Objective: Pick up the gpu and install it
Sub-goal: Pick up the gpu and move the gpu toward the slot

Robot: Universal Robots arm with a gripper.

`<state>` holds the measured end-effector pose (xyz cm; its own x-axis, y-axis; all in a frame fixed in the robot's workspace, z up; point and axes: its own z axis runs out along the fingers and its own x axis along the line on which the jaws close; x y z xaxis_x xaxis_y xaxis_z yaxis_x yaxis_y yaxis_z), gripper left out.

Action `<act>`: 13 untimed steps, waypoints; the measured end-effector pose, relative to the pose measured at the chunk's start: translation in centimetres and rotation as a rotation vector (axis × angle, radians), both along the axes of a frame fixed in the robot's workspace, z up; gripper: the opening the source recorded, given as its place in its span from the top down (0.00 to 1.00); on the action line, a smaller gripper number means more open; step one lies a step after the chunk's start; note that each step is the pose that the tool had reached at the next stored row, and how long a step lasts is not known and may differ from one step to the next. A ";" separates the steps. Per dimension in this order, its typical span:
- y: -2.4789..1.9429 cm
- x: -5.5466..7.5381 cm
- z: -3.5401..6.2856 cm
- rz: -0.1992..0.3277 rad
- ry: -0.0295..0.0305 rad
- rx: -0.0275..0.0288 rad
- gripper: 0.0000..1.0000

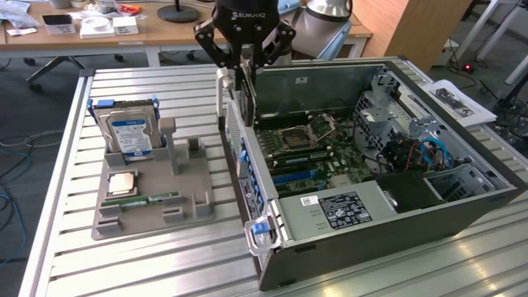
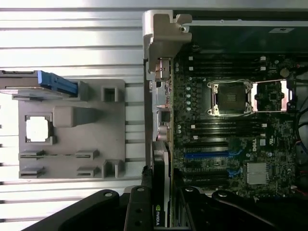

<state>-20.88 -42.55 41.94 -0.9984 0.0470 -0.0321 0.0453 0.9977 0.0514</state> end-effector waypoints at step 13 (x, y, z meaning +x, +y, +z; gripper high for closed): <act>0.05 4.5 0.00 0.000 0.0001 0.0015 0.73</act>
<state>-16.35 -42.50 41.94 -0.9984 0.0471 -0.0320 0.0454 0.9976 0.0528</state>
